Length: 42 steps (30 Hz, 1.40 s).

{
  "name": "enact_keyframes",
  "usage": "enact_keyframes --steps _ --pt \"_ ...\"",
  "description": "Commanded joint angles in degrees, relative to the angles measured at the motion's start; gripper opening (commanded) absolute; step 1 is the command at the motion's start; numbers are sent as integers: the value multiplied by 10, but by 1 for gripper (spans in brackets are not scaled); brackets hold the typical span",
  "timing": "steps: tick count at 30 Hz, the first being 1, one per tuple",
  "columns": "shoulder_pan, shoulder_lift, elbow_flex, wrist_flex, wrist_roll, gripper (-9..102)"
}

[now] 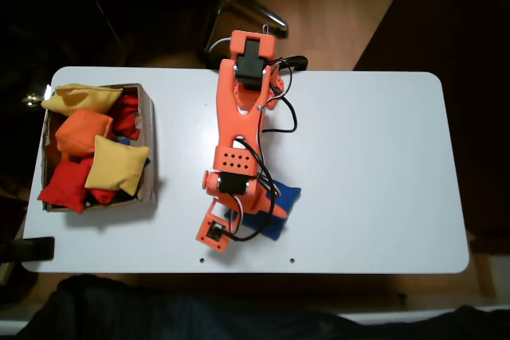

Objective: Grasp a bag and put it in the box.

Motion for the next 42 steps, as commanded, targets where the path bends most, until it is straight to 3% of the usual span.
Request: enact_keyframes --steps 1,29,42 --pt "-11 -26 8 -59 4 97" --pt "-32 27 83 -101 15 96" --pt "-32 76 139 -107 -18 65"
